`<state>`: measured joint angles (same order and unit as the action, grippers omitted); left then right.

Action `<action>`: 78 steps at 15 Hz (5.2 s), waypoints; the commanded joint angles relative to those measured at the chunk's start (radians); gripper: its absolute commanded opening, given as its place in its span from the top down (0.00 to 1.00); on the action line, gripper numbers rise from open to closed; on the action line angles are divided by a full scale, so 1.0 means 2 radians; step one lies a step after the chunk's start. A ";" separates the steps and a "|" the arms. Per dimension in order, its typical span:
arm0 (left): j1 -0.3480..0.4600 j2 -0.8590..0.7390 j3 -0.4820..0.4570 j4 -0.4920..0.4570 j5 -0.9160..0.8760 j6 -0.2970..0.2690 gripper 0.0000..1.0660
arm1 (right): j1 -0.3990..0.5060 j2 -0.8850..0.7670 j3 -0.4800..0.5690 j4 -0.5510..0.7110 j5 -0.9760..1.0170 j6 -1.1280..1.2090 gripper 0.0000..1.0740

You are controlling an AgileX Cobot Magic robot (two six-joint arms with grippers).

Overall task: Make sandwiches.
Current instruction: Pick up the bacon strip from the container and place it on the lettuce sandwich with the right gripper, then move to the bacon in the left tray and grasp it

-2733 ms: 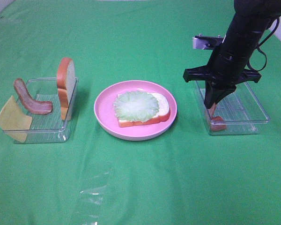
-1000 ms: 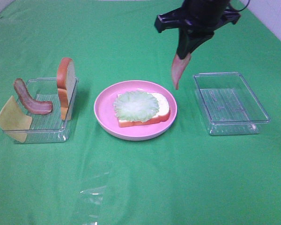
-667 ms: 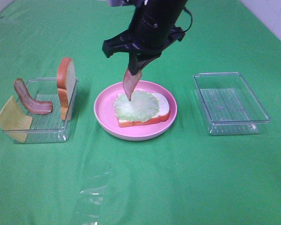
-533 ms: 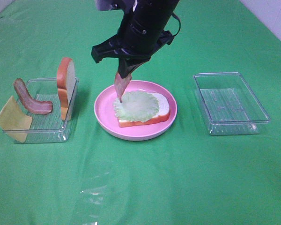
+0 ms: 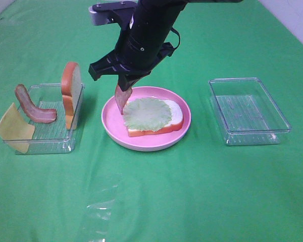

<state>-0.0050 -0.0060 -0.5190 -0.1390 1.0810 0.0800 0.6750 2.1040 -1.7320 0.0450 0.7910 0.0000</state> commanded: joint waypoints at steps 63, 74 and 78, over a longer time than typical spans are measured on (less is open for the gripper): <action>0.001 -0.001 0.001 -0.002 -0.002 0.000 0.13 | -0.302 -0.930 0.577 -0.096 0.171 0.000 0.08; 0.001 -0.001 0.001 -0.002 -0.002 0.000 0.13 | -0.313 -1.071 0.640 -0.023 0.152 -0.031 0.08; 0.001 -0.001 0.001 -0.002 -0.002 0.000 0.13 | -0.313 -1.071 0.640 -0.023 0.152 -0.031 0.08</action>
<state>-0.0050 -0.0060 -0.5190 -0.1390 1.0810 0.0800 0.0480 -0.0030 -0.4560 0.0000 1.1030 -0.0530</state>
